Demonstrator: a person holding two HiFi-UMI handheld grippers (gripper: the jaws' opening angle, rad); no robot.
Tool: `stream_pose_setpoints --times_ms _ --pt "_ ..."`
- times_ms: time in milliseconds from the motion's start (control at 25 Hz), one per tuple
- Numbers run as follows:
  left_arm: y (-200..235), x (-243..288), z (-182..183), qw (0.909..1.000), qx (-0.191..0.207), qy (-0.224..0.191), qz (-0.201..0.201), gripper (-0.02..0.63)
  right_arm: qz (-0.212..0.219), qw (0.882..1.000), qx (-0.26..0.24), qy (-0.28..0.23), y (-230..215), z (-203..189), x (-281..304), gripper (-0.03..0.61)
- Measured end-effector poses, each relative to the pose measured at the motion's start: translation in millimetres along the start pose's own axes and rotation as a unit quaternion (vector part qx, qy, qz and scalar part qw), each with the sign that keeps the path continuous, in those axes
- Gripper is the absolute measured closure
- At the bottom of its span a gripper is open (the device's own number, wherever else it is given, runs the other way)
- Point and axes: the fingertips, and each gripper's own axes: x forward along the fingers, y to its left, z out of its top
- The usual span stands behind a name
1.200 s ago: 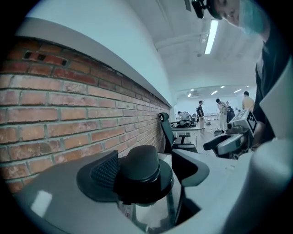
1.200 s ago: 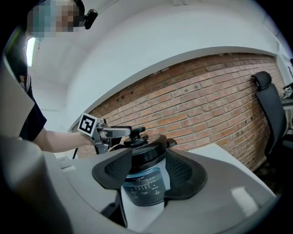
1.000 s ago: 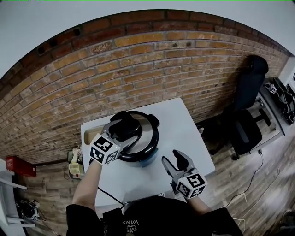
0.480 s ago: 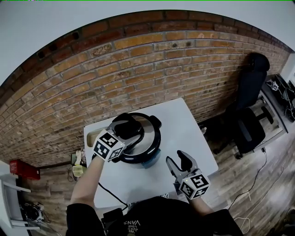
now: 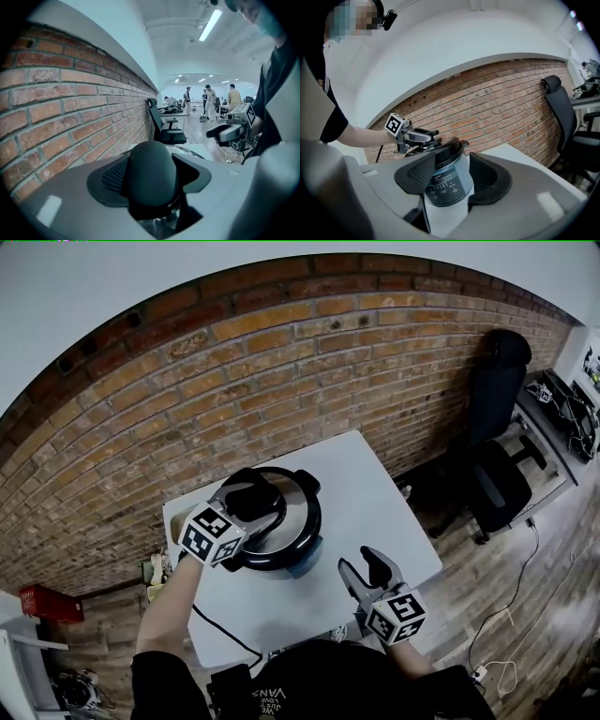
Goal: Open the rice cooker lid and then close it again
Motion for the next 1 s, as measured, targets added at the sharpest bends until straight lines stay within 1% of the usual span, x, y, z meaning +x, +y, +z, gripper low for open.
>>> stream_pose_setpoints --times_ms 120,200,400,560,640,760,880,1000 --pt "-1.7 -0.2 0.0 0.9992 0.024 0.0 -0.032 0.327 -0.009 1.0 0.004 -0.003 4.7 -1.7 -5.2 0.359" --pt "-4.2 -0.1 -1.0 0.9969 0.045 -0.001 -0.064 0.328 -0.016 1.0 0.006 -0.004 8.0 -3.9 -9.0 0.359" --pt "-8.7 0.9 -0.6 0.9855 0.087 -0.011 -0.145 0.327 -0.05 0.999 0.009 -0.009 12.1 -7.2 -21.1 0.359" --pt "-12.1 -0.8 -0.1 0.975 0.11 -0.02 -0.192 0.327 -0.078 0.997 0.012 -0.009 18.4 -13.0 -29.5 0.36" --pt "-13.4 -0.9 1.0 0.9737 0.109 -0.029 -0.198 0.327 -0.089 0.996 0.015 -0.01 22.9 -16.1 -33.1 0.36" --pt "-13.7 -1.4 2.9 0.974 0.111 -0.04 -0.193 0.328 -0.101 0.995 0.018 -0.011 31.8 -20.0 -36.1 0.36" --pt "-11.4 -2.9 4.5 0.976 0.108 -0.044 -0.184 0.33 -0.11 0.994 0.019 -0.013 40.2 -22.9 -37.7 0.36" --pt "-6.7 -10.2 13.4 0.9782 0.095 -0.062 -0.174 0.333 -0.118 0.993 0.017 -0.015 47.0 -24.7 -40.0 0.36"
